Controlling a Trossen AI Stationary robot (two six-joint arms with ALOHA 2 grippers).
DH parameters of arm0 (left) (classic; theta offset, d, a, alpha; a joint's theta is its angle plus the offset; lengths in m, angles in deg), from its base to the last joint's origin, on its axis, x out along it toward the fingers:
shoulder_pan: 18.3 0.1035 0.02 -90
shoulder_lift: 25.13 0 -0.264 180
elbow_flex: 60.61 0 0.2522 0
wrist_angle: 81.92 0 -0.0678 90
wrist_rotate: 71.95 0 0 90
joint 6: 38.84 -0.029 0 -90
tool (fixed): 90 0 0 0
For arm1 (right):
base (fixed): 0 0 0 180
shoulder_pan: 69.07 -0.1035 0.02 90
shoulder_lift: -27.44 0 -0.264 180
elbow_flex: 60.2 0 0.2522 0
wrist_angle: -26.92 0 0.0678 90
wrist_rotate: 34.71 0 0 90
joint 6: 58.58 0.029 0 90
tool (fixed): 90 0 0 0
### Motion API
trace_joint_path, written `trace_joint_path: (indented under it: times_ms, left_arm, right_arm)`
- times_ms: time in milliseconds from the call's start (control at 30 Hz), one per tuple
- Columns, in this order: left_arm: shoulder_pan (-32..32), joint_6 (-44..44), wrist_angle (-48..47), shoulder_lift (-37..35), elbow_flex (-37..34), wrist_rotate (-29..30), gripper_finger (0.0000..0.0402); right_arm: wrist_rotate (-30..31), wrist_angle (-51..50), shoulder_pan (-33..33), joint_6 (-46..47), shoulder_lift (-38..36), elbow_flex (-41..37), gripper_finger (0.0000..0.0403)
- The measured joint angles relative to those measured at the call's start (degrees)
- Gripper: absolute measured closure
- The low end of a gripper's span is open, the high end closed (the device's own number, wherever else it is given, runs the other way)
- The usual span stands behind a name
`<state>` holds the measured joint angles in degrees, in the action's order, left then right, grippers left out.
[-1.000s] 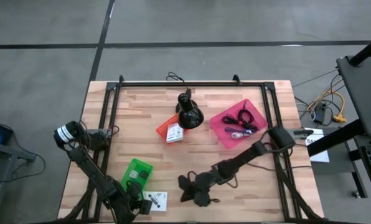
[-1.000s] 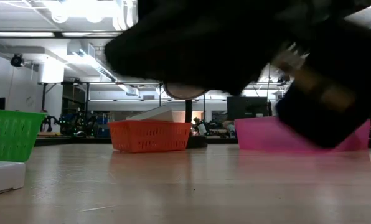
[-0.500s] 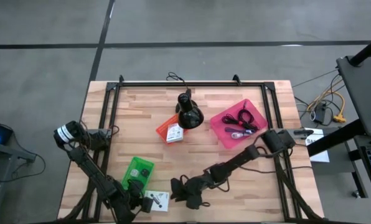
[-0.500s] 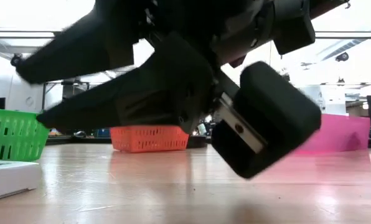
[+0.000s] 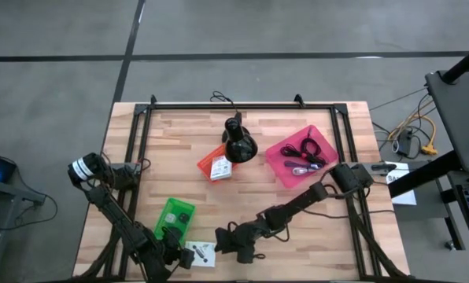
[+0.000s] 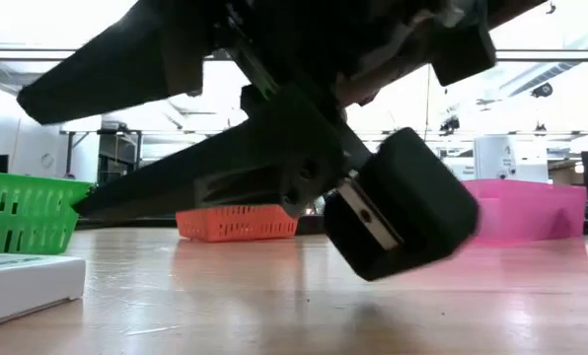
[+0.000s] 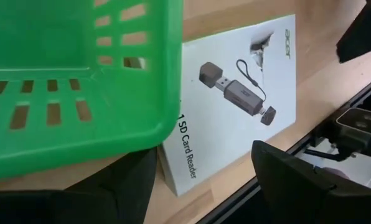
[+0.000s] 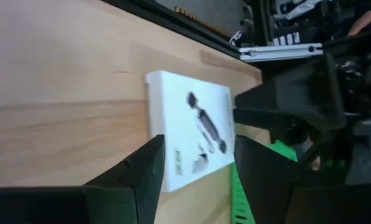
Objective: Pick and place items into bin
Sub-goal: Put the white card reader box into the orange bin
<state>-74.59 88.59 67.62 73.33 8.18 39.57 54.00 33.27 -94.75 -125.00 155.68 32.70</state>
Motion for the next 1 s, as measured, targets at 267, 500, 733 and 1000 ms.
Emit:
trace_joint_path:
  times_ms: [267,500,733,1000]
  left_arm:
    - [0.0,-0.7,1.7,0.0,-0.2,4.5,0.0155]
    - [0.1,-0.7,3.0,0.0,-0.2,6.7,0.0155]
    - [1.0,-1.0,5.3,1.3,-0.2,9.1,0.0155]
    - [3.6,-8.7,14.4,4.1,-0.2,8.9,0.0155]
  right_arm:
    - [-0.2,-6.4,0.8,0.0,0.0,0.9,0.0227]
    - [-0.4,-10.4,1.0,0.8,-0.1,1.2,0.0229]
    - [-0.8,-14.0,0.7,0.9,-0.2,1.2,0.0227]
    - [-1.6,-16.1,0.8,2.6,-0.3,1.2,0.0223]
